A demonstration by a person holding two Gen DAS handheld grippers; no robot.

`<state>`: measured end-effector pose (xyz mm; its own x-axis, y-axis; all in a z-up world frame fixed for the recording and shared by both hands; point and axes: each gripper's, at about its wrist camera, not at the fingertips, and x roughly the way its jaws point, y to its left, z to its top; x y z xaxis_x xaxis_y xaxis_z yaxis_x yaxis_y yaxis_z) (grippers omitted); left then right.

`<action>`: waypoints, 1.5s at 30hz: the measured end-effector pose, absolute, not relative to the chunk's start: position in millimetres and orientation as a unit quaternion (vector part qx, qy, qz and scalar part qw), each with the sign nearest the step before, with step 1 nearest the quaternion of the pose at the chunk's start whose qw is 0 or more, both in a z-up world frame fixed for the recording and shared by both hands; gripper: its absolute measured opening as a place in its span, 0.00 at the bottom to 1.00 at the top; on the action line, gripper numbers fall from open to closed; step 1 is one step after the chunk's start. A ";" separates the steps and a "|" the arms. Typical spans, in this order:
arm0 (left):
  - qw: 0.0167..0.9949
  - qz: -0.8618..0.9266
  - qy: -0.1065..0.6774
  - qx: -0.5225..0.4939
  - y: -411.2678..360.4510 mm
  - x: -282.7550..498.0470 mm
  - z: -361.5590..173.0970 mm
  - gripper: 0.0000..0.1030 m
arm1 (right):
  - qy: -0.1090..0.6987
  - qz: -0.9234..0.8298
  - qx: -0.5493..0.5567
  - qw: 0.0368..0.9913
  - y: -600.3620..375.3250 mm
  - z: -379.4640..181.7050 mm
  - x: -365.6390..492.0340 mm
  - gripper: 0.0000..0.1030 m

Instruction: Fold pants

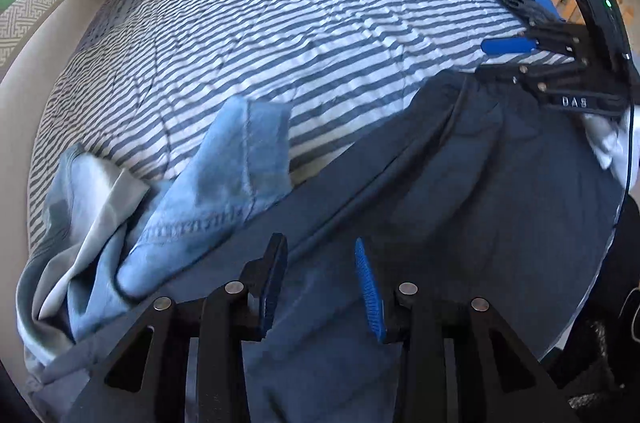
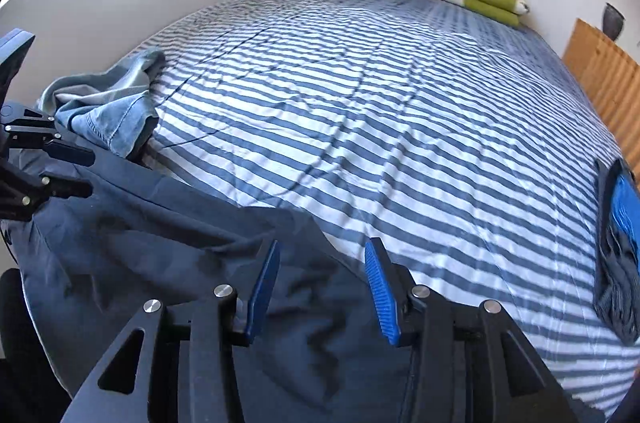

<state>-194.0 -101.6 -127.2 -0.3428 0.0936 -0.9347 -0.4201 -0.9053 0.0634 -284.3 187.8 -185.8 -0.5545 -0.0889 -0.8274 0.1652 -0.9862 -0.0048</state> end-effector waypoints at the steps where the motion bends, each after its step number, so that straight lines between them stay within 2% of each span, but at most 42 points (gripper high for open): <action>1: 0.153 0.804 0.148 -0.555 -109.7 -190.8 -129.1 0.44 | 0.048 -0.876 0.473 0.082 181.2 -189.3 -294.0 0.40; 5: 0.139 0.804 0.145 -0.559 -133.6 -186.2 -129.2 0.45 | 0.078 -0.857 0.501 0.092 170.1 -205.1 -325.5 0.44; 8: 0.146 0.804 0.147 -0.558 -138.5 -186.2 -129.2 0.45 | 0.065 -0.845 0.521 0.100 177.6 -213.2 -330.7 0.45; 9: 0.149 0.802 0.149 -0.560 -138.5 -186.6 -130.8 0.40 | 0.060 -0.845 0.523 0.098 179.3 -215.2 -330.2 0.42; 10: 0.153 0.800 0.152 -0.560 -138.2 -186.3 -132.8 0.31 | 0.055 -0.844 0.525 0.098 182.2 -214.8 -328.2 0.33; 11: 0.154 0.798 0.155 -0.562 -137.2 -186.9 -134.4 0.13 | 0.051 -0.843 0.527 0.096 183.2 -216.1 -328.3 0.01; 12: 0.151 0.797 0.159 -0.562 -137.0 -186.3 -135.8 0.09 | 0.045 -0.839 0.534 0.091 185.4 -217.4 -329.3 0.02; 15: 0.148 0.807 0.153 -0.550 -140.8 -183.5 -131.2 0.09 | 0.012 -0.853 0.516 0.081 199.7 -206.5 -327.0 0.02; 19: 0.096 0.835 0.136 -0.524 -158.6 -190.6 -121.7 0.09 | -0.060 -0.858 0.507 0.059 227.1 -203.2 -334.5 0.02; 23: 0.071 0.834 0.126 -0.533 -171.1 -194.5 -118.6 0.09 | -0.071 -0.848 0.523 0.054 224.3 -216.0 -345.4 0.07; 27: 0.051 0.856 0.081 -0.508 -207.7 -166.4 -80.3 0.17 | -0.065 -0.858 0.507 0.040 223.2 -201.6 -332.9 0.26; 30: 0.011 0.876 0.034 -0.481 -259.7 -132.9 -43.1 0.26 | -0.045 -0.873 0.483 0.053 215.3 -175.4 -307.3 0.26; 32: -0.042 0.884 0.006 -0.465 -305.4 -104.1 -25.2 0.42 | -0.033 -0.873 0.480 0.082 198.8 -165.2 -288.6 0.27; 35: -0.102 0.884 -0.059 -0.453 -374.4 -65.3 -14.5 0.44 | -0.001 -0.862 0.491 0.126 158.6 -170.1 -263.9 0.27; 38: -0.143 0.873 -0.127 -0.448 -432.7 -16.0 -28.3 0.46 | 0.045 -0.849 0.505 0.148 112.1 -184.8 -249.3 0.27; 43: -0.124 0.850 -0.273 -0.434 -494.4 33.7 -75.6 0.54 | 0.084 -0.835 0.506 0.197 39.0 -180.1 -240.9 0.27; 45: -0.099 0.843 -0.320 -0.421 -505.8 40.2 -93.5 0.66 | 0.104 -0.837 0.495 0.210 9.5 -168.1 -238.3 0.27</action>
<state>40.2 -505.8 -93.5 -0.6256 0.1034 -0.7733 0.4356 -0.7759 -0.4562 -238.3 9.5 -168.1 -0.4214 -0.2486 -0.8721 0.4553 -0.8897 0.0336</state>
